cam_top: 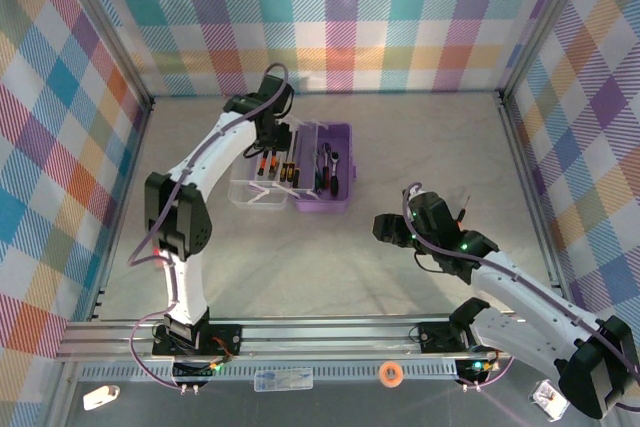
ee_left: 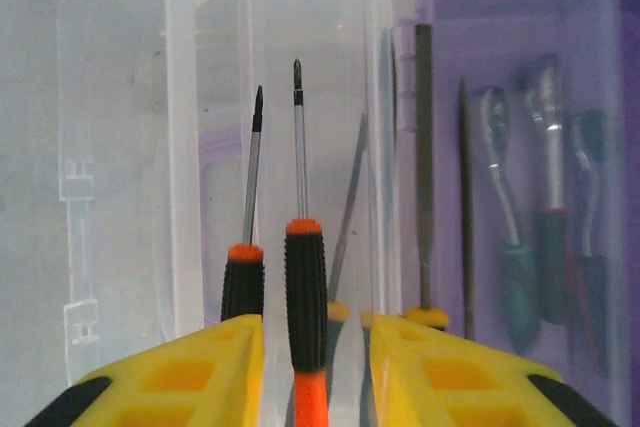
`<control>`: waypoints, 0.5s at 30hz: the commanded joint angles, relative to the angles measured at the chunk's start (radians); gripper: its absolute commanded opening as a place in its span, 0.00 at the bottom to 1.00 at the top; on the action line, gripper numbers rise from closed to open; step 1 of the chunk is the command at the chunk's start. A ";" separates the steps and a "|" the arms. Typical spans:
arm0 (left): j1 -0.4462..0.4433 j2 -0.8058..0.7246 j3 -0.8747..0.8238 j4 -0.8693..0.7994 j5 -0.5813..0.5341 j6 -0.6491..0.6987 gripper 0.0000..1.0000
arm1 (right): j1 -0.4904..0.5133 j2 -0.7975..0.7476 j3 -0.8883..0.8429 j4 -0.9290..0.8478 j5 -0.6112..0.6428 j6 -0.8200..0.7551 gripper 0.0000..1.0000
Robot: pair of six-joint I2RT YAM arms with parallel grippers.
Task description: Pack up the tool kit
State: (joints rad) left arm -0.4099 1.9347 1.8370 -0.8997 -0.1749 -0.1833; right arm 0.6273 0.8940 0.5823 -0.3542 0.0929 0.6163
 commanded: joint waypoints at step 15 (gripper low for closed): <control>0.000 -0.958 -1.044 0.575 0.216 -0.422 1.00 | -0.100 0.028 0.215 -0.345 0.402 -0.016 0.64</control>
State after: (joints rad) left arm -0.4099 1.0336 0.8749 -0.4282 -0.0208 -0.4980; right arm 0.5560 0.9195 0.7704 -0.6075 0.3569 0.5869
